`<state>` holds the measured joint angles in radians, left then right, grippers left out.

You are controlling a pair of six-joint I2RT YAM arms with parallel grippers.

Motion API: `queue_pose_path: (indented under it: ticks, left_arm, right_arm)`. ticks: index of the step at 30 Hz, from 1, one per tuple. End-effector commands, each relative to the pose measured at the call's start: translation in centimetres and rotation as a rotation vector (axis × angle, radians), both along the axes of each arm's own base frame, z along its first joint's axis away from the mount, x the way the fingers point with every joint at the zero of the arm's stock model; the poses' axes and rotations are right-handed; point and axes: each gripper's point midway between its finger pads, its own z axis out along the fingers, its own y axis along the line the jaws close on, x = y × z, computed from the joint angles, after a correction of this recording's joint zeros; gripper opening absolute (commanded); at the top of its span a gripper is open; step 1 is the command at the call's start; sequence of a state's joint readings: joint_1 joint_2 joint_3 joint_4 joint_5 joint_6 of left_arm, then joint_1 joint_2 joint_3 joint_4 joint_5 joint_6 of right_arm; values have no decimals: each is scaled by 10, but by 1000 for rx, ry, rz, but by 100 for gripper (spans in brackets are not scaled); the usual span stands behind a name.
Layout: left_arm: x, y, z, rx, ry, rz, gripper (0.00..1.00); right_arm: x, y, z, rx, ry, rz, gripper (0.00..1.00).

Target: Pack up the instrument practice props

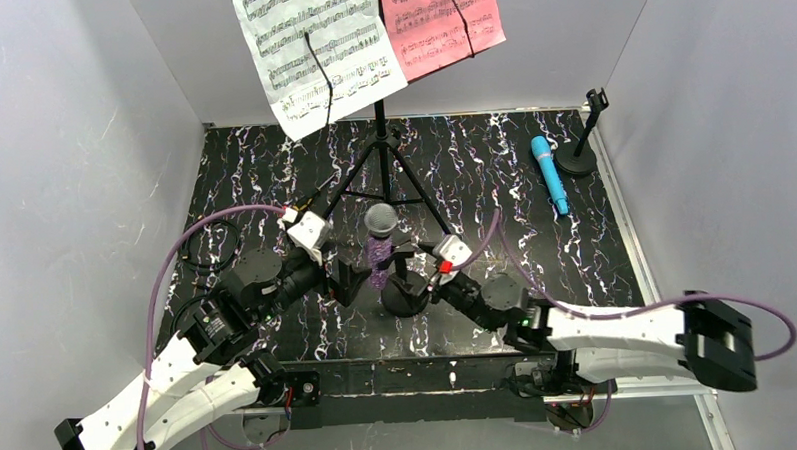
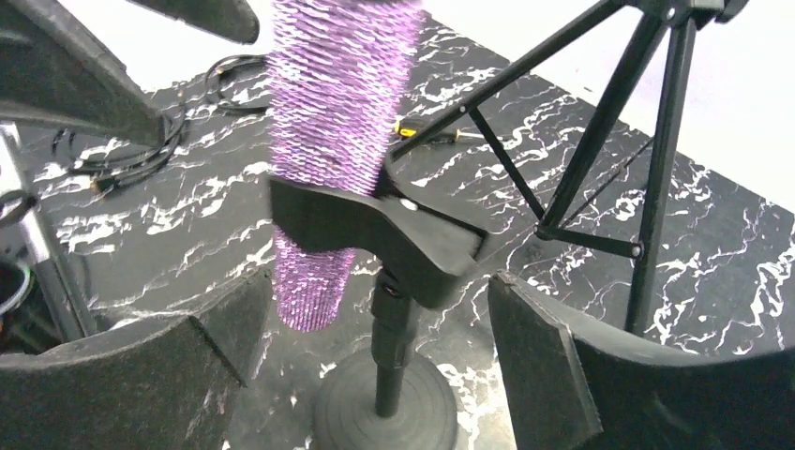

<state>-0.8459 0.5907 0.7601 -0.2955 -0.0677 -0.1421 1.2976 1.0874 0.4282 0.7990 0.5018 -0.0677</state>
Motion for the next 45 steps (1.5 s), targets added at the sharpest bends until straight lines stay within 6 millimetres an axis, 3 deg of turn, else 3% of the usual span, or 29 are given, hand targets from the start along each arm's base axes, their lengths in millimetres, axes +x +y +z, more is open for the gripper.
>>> queue_pose_path:
  ticks: [1, 6, 7, 11, 18, 25, 31, 45]
  left_arm:
    - [-5, 1, 6, 13, -21, -36, 98]
    - [-6, -3, 6, 14, -20, -54, 98]
    - [-6, -4, 6, 16, -19, -60, 98]
    - [-9, -11, 7, 19, -7, -99, 98]
    - [-3, -19, 7, 15, -9, -106, 98]
    - [4, -30, 7, 19, -4, -121, 98]
    - [10, -39, 13, 5, -17, -127, 98]
    - [15, -56, 18, -15, -23, -170, 98]
  right_arm:
    - [-15, -17, -19, -196, 36, 183, 94]
    - [-4, -44, -9, -318, 54, 310, 96]
    - [6, -50, 1, -331, 49, 312, 97]
    - [18, -61, -1, -419, 102, 425, 96]
    - [28, -44, 8, -519, 71, 626, 95]
    - [18, -27, 15, -533, 92, 830, 93]
    - [17, -20, 18, -511, 96, 877, 91]
    - [16, -1, 19, -454, 126, 950, 76]
